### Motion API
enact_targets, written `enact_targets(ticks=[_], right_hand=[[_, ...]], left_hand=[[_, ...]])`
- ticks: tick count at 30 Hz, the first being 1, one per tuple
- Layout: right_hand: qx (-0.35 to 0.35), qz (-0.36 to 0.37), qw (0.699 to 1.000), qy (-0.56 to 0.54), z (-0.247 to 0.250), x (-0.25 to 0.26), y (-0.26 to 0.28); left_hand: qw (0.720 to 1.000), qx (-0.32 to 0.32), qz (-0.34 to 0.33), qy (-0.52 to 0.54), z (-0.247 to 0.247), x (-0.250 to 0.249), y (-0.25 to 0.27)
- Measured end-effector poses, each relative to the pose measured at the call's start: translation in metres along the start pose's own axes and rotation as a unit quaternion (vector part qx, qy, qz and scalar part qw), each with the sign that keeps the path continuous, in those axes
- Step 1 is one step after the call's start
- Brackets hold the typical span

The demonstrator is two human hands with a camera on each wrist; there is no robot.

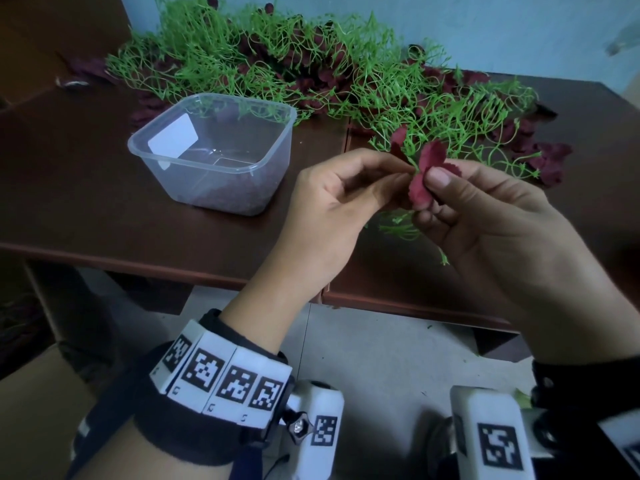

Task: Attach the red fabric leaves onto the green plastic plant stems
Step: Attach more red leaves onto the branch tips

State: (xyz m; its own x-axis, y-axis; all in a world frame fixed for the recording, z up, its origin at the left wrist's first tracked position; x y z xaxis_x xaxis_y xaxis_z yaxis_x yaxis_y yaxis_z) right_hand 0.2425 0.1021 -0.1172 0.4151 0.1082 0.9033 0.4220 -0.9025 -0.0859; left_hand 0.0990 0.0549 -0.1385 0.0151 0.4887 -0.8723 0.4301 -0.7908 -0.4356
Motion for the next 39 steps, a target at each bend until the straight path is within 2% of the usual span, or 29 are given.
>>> enact_targets(ticks=[7, 15, 23, 28, 32, 39], right_hand=[[0.003, -0.026, 1.0, 0.006, -0.0001, -0.0031, -0.0022], [0.01, -0.065, 0.997, 0.031, 0.0009, -0.0037, -0.0015], [-0.007, -0.09, 0.996, 0.021, 0.0006, -0.0058, -0.0004], [-0.028, -0.113, 0.993, -0.014, -0.0027, -0.0074, 0.0013], [-0.04, -0.148, 0.986, -0.061, -0.0055, -0.0098, 0.0018], [-0.038, -0.157, 0.985, -0.063, -0.0069, -0.0095, 0.0016]], left_hand=[[0.999, 0.017, -0.009, -0.031, -0.0003, 0.0011, -0.0023], [0.999, 0.026, -0.003, -0.02, -0.0009, 0.0, -0.0009], [0.998, 0.034, -0.031, -0.04, 0.0008, -0.0011, -0.0014], [0.997, 0.027, -0.045, -0.061, 0.0032, -0.0023, -0.0001], [0.998, 0.013, -0.031, -0.045, 0.0019, -0.0036, 0.0003], [0.999, 0.017, -0.019, -0.028, 0.0005, -0.003, 0.0007]])
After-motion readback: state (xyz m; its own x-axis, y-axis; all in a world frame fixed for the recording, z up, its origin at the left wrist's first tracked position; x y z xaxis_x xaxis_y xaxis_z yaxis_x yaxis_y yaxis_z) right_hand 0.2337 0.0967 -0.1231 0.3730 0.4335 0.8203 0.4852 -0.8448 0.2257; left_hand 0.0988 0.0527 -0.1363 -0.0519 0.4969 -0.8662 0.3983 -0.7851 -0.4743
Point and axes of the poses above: each hand's wrist, its own y-axis away from the middle knuckle, its own z-axis out of the back of the hand, x = y × z, the point moved 3 cm from there along -y, towards the middle knuckle, and after that the axes turned 10 degrees about -x, right-handed, at the moved point
